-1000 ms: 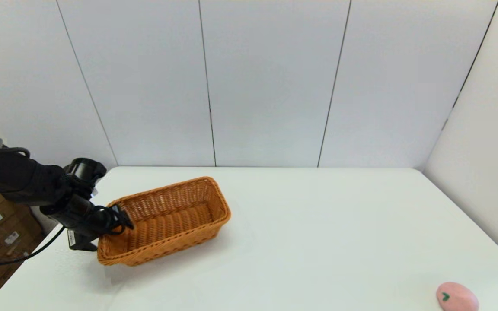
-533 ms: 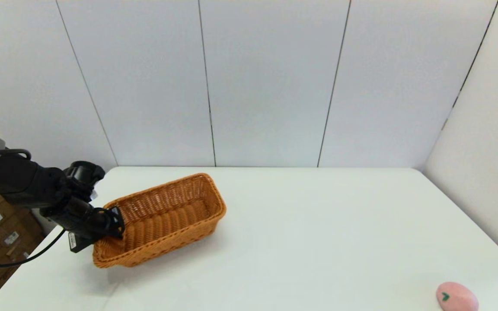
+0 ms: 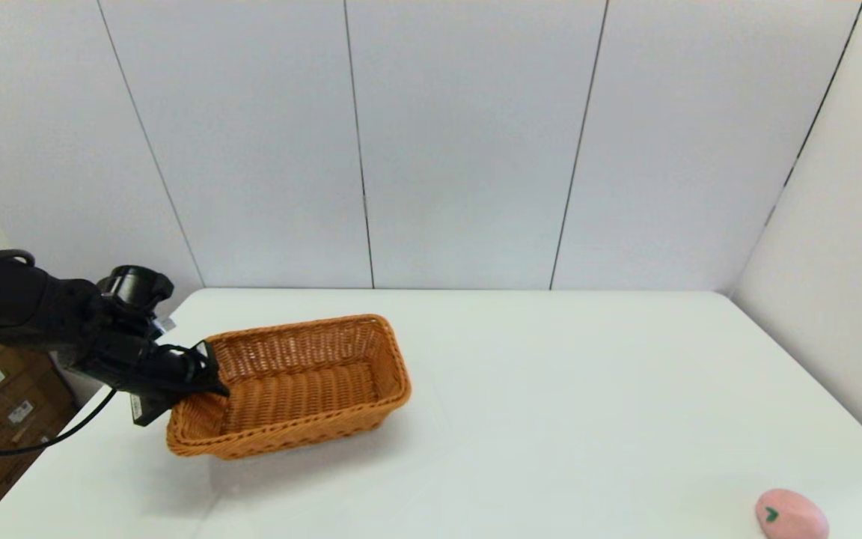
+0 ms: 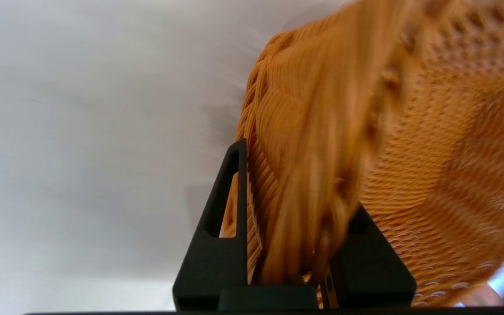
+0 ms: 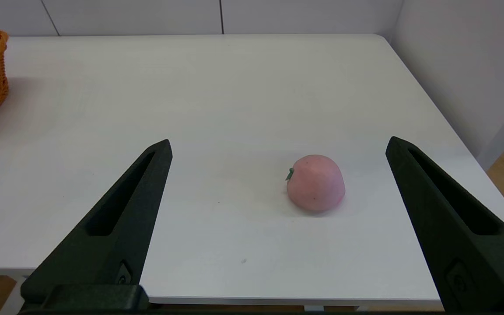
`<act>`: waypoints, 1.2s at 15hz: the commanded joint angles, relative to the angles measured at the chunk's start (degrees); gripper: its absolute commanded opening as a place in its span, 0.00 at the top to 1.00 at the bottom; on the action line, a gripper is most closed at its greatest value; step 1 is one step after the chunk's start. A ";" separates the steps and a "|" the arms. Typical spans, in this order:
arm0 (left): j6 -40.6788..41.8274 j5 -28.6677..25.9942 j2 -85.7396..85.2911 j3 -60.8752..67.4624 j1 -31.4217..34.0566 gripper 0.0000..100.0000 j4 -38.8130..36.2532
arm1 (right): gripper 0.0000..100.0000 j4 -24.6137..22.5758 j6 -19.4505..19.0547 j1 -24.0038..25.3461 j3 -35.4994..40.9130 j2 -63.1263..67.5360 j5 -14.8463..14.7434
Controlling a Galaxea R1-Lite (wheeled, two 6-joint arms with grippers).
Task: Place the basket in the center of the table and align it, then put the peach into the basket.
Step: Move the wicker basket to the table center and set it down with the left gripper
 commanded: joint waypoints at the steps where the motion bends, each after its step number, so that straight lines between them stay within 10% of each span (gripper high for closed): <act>1: -2.67 -1.44 -3.23 -3.62 -6.52 1.00 3.47 | 0.00 0.15 0.00 -0.01 -0.01 -0.01 -0.02; 8: -10.67 2.08 2.66 -15.92 -23.22 1.00 9.63 | 0.00 0.06 0.00 -0.01 -0.01 -0.01 -0.02; 18: -15.33 5.59 14.17 -29.46 -28.93 1.00 14.20 | 0.00 0.24 -0.09 0.08 -0.01 -0.01 -0.02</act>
